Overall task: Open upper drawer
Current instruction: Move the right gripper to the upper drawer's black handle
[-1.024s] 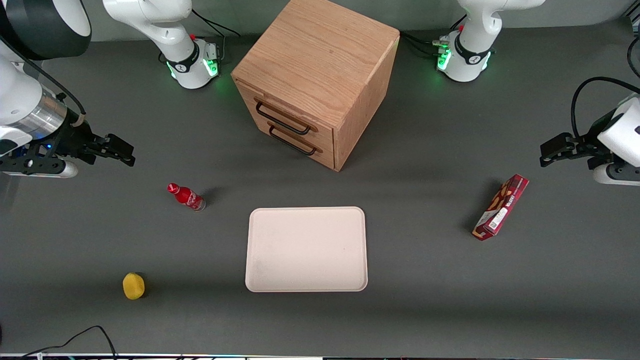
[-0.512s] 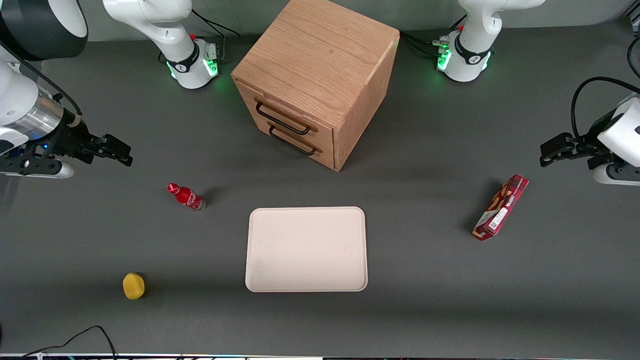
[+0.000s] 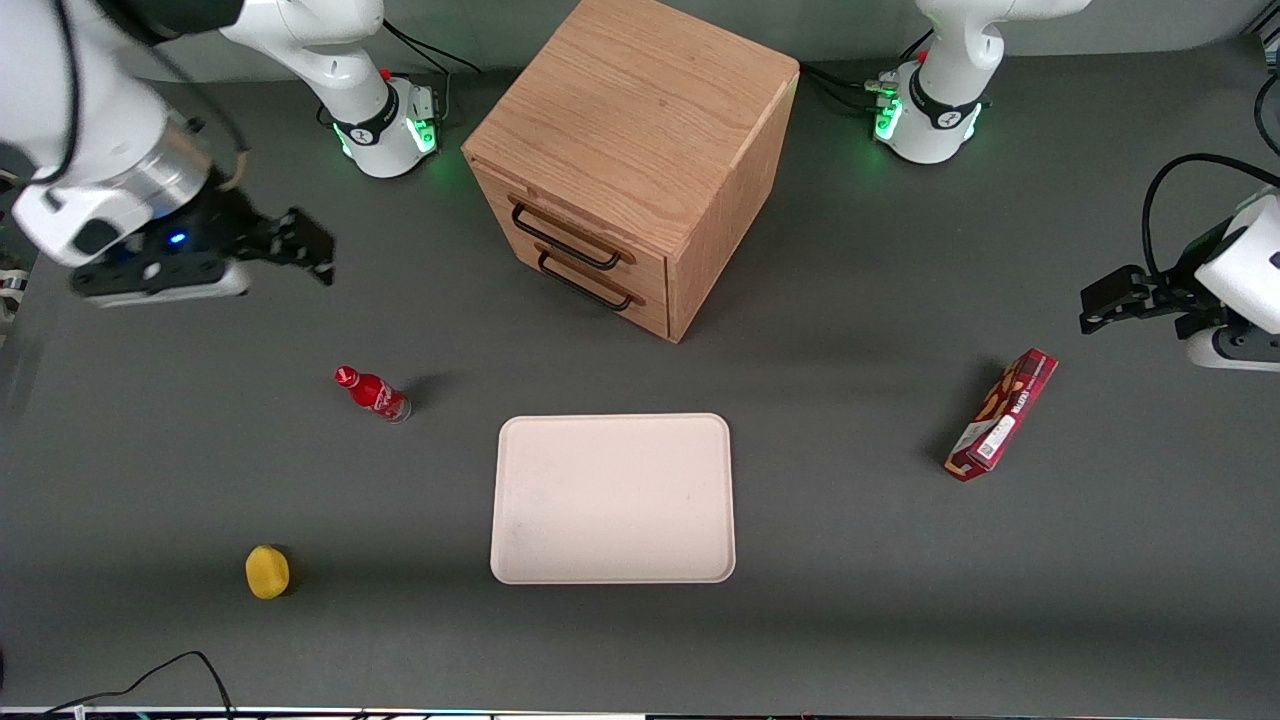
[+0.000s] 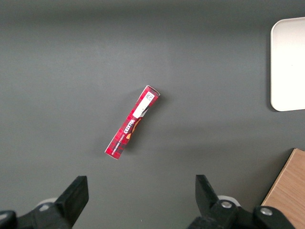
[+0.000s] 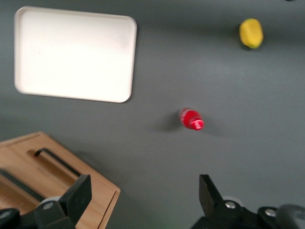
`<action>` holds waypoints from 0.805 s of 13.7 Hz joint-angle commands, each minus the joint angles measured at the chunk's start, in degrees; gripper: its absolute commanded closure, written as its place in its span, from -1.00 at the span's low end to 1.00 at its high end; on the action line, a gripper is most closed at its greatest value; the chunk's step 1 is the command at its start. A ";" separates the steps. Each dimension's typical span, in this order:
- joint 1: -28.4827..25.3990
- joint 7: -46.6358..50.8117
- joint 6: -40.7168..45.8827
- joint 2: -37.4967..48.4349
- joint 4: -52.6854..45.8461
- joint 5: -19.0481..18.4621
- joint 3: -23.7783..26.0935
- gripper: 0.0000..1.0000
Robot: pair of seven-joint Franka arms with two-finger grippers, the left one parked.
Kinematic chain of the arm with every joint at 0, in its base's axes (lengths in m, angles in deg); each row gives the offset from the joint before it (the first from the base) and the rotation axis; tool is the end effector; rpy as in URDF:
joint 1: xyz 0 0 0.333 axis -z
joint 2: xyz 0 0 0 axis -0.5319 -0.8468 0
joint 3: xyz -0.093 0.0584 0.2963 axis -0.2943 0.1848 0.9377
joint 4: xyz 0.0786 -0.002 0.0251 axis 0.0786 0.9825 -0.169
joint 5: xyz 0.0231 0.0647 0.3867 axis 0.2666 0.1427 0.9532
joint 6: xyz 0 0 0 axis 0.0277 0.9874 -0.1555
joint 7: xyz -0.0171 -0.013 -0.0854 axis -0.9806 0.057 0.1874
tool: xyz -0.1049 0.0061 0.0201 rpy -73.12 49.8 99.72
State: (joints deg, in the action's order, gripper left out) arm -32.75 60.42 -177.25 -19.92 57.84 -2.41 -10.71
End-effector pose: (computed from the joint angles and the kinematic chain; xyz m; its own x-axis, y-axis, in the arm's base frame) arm 0.5243 0.1825 0.6265 0.9930 0.1156 0.0222 0.1159 -0.9932 -0.0136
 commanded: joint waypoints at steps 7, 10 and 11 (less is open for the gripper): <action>-0.88 -27.55 1.27 -9.36 -2.27 15.36 7.35 -1.00; -0.88 -27.64 0.04 -13.76 -2.19 15.55 10.25 -1.00; -1.23 -27.73 -0.31 -14.64 -1.92 15.46 11.04 -1.00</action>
State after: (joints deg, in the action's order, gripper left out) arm -33.39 33.93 -177.48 -32.08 57.50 12.08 -0.99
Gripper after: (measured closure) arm 0.000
